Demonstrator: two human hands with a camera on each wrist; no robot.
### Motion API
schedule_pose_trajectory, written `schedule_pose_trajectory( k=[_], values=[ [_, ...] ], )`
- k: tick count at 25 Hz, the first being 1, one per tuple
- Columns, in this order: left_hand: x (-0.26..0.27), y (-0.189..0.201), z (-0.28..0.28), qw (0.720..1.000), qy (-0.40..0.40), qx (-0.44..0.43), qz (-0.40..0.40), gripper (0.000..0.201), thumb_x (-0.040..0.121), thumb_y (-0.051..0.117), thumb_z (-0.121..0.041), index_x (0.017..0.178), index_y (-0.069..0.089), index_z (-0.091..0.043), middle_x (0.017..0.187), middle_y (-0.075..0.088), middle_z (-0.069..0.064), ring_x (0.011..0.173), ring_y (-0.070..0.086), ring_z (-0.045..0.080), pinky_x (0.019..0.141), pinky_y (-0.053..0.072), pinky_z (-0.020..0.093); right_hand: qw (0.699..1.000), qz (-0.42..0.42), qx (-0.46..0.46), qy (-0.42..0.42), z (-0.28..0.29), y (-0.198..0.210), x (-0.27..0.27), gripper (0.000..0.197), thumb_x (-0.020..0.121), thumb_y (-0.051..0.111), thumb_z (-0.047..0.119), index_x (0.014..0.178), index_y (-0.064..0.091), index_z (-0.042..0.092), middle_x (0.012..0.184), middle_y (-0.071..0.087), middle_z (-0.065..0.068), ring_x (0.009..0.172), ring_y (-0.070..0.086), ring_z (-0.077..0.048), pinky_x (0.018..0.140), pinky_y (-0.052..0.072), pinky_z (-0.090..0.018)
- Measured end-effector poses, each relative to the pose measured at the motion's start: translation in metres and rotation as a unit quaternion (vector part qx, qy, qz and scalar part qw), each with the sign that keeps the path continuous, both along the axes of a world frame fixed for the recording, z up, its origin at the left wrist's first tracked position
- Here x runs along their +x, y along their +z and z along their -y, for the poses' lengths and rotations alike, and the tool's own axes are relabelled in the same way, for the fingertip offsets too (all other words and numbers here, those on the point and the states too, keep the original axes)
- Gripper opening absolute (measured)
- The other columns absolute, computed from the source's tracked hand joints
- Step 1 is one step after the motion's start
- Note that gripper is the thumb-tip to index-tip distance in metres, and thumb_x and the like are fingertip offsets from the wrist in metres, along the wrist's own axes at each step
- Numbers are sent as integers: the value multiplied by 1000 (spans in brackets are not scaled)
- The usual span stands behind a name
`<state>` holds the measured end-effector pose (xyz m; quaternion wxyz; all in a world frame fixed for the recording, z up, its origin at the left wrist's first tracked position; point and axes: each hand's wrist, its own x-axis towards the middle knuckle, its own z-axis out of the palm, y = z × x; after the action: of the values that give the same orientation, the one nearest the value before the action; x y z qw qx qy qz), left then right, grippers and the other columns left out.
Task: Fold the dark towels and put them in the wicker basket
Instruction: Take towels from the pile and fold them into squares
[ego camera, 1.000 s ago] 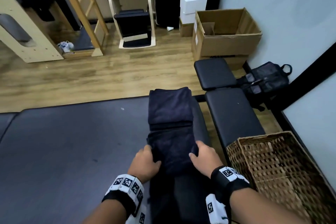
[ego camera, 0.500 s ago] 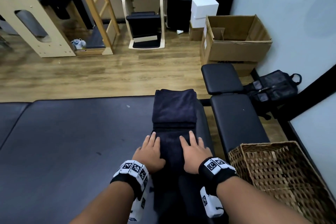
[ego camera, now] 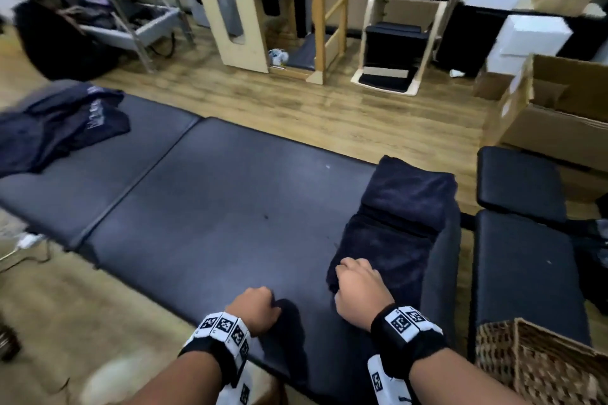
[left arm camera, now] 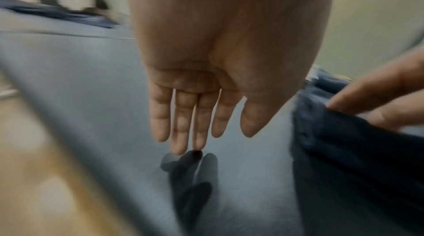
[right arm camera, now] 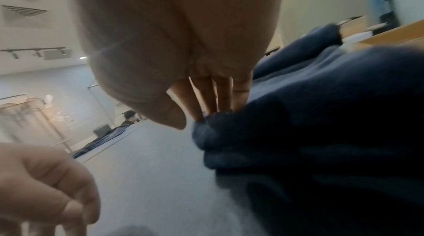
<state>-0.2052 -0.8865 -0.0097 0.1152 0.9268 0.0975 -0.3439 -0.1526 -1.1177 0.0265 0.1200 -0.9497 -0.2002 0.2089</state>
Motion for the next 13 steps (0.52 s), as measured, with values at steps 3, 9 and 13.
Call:
schedule_pose_trajectory(
  k=[3,9,13],
  values=[
    [-62,-5,-49,994,103,-10,-24,32,83,53,-40,97,66,-14,108,70,12,105,64,30,81,48,31,996,-17,13,82,-40,-9,-13,32,88,48,25,114,66,23,134,52,8,132,40,-24,103,40,-39],
    [-183,-12,-132,955,287,-38,-57,26,87,58,-33,91,70,-10,95,69,8,97,68,27,71,45,25,975,-156,-19,159,-97,-20,-41,20,86,55,27,98,68,20,105,72,-1,107,64,-26,86,47,-29],
    [-277,-23,-178,916,391,-75,-58,22,90,60,-28,86,69,-8,85,67,7,75,61,22,70,48,27,966,-162,-41,198,-153,-26,-72,26,92,57,25,116,68,21,108,72,3,107,64,-21,89,48,-27]
  ],
)
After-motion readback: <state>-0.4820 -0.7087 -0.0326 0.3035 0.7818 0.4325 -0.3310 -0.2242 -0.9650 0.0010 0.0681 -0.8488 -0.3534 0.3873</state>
